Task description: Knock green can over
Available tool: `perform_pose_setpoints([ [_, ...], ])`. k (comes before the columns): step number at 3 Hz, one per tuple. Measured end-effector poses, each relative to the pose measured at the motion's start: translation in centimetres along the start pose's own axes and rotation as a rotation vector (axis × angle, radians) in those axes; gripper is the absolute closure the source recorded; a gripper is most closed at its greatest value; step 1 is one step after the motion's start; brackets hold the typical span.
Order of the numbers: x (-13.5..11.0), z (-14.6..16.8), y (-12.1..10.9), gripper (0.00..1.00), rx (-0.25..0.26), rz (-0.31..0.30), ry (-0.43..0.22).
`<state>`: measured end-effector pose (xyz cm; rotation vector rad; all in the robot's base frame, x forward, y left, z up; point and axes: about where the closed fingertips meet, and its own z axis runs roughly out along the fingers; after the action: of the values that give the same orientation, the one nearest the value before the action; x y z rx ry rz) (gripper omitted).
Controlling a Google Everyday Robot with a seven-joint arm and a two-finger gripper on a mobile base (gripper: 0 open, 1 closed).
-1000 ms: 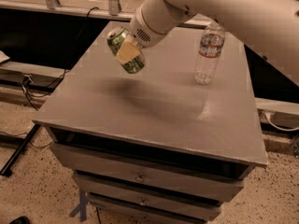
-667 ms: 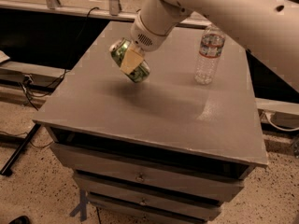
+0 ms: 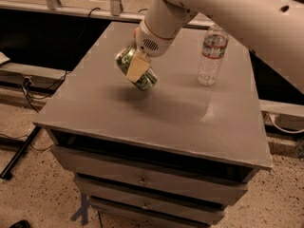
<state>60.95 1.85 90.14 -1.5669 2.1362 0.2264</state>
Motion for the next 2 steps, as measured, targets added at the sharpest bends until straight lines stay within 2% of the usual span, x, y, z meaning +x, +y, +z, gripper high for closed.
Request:
perform_pose_setpoints([
  [1, -0.06, 0.03, 0.09, 0.14, -0.001, -0.002, 0.000],
  [2, -0.12, 0.07, 0.18, 0.00, -0.002, -0.004, 0.001],
])
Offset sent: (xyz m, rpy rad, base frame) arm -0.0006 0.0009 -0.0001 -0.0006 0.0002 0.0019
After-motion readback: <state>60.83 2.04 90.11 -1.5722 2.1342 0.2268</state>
